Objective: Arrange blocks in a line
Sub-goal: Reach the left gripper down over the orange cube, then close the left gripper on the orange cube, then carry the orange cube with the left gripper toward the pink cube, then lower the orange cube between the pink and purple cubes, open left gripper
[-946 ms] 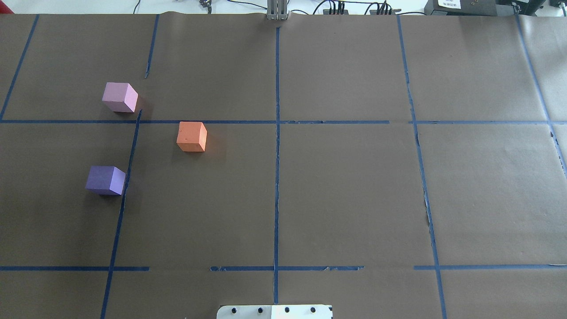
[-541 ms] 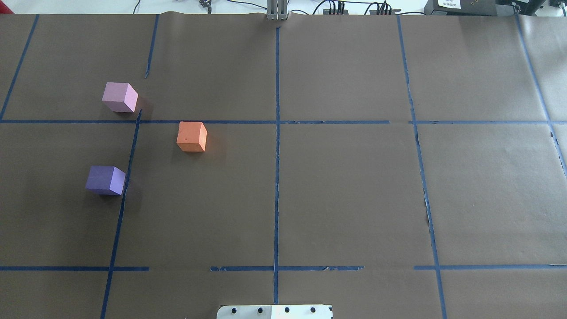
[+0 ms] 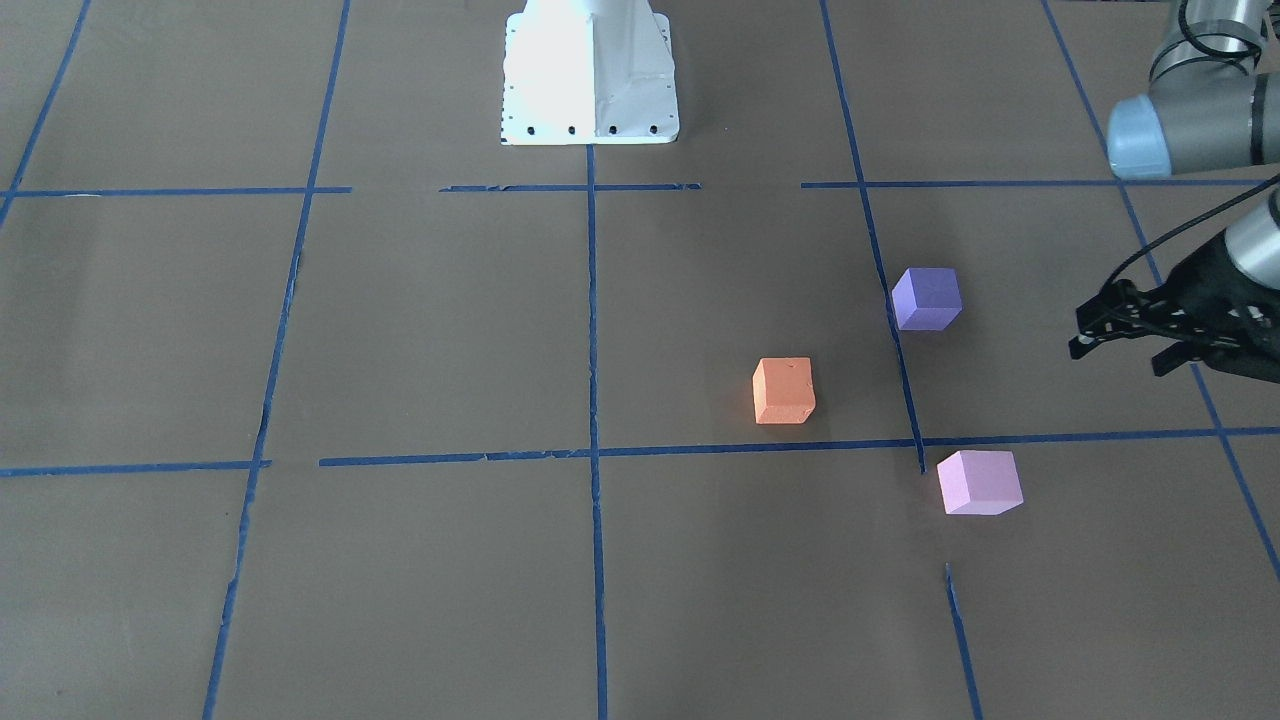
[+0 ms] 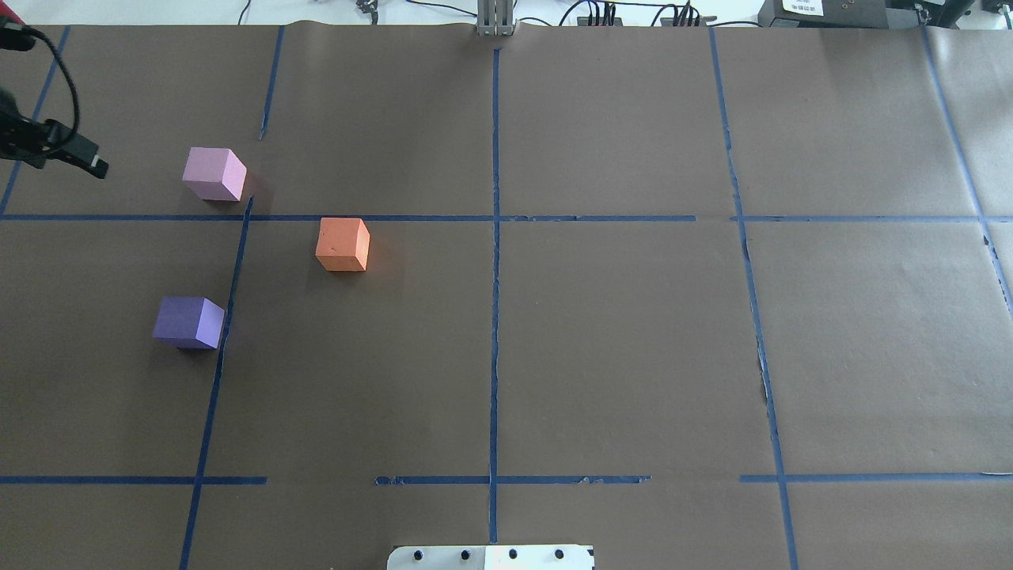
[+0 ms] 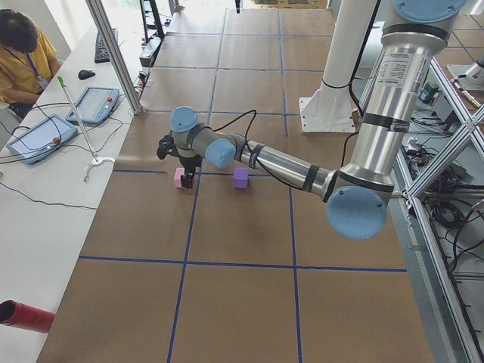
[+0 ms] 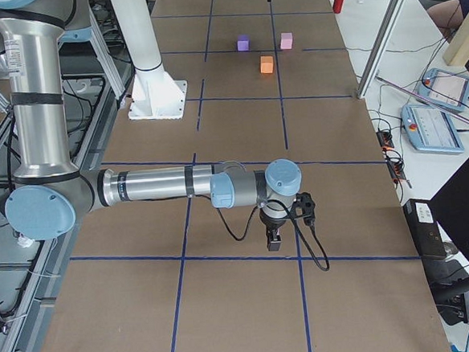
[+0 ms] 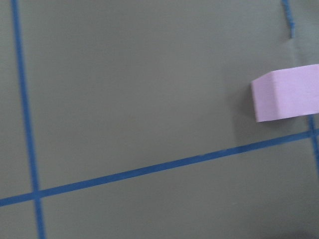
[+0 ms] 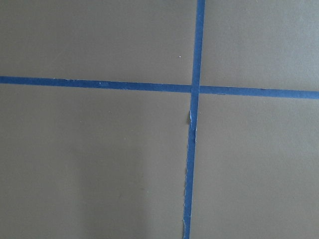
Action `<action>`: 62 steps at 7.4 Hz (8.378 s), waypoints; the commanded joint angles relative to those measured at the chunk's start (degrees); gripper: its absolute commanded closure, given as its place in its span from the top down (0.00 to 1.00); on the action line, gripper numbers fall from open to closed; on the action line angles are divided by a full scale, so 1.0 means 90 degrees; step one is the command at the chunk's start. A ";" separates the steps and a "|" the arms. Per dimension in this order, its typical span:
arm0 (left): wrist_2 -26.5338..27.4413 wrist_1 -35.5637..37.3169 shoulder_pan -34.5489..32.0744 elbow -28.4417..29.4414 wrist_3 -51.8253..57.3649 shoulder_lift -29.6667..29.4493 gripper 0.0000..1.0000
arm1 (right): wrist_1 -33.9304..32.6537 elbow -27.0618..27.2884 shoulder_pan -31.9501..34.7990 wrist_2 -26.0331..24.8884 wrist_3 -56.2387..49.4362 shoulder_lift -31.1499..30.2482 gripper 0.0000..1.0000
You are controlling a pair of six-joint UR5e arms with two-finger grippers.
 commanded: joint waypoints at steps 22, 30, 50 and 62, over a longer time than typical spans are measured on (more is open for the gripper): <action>0.1924 -0.0035 0.2664 0.1508 -0.2798 -0.2183 0.62 | 0.0000 0.0000 0.0000 0.0000 0.0000 0.0000 1.00; 0.1865 0.0746 0.1623 -0.0034 -0.2011 -0.1210 0.27 | -0.0010 0.0000 0.0000 0.0000 0.0000 0.0000 1.00; 0.0625 -0.0680 0.1336 0.1313 -0.1997 -0.0474 0.32 | 0.0000 0.0000 0.0000 0.0000 0.0000 0.0000 1.00; 0.0654 -0.0709 0.1297 0.1041 -0.1988 -0.0406 1.00 | 0.0000 0.0000 0.0000 0.0000 0.0000 0.0000 1.00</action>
